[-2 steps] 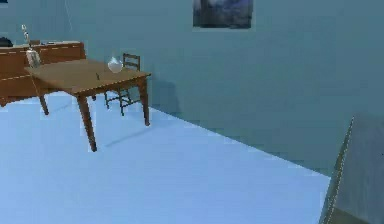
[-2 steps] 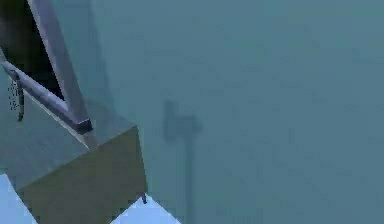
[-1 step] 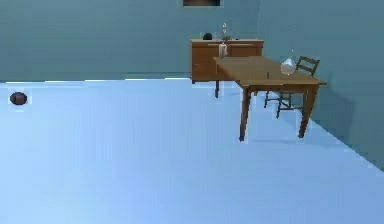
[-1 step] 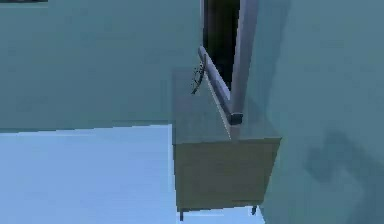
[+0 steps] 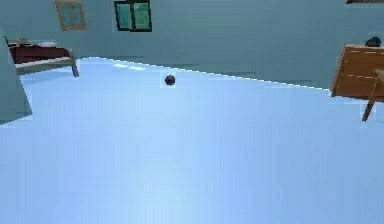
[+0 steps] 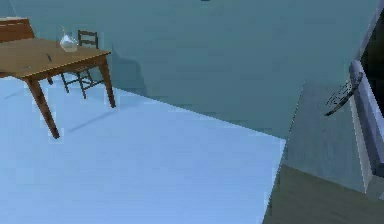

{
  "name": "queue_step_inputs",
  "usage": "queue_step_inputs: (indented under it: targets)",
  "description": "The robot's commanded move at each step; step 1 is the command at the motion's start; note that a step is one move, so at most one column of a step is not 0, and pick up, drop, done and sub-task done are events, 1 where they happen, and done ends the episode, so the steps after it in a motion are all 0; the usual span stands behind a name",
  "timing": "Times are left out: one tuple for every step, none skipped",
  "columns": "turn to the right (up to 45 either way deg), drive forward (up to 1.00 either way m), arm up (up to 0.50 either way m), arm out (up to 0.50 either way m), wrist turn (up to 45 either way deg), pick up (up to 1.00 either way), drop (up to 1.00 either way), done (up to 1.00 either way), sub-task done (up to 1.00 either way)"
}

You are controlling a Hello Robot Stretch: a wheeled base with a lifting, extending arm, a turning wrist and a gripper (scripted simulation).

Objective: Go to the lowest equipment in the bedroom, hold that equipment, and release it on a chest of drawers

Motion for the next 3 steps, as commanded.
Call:
queue_step_inputs:
  targets:
    - [0.0, 1.0, 0.0, 0.0, 0.0, 0.0, 0.0, 0.0, 0.0]
    - [0.0, 1.0, 0.0, 0.0, 0.0, 0.0, 0.0, 0.0, 0.0]
    - [-3.0, 0.0, 0.0, 0.0, 0.0, 0.0, 0.0, 0.0, 0.0]
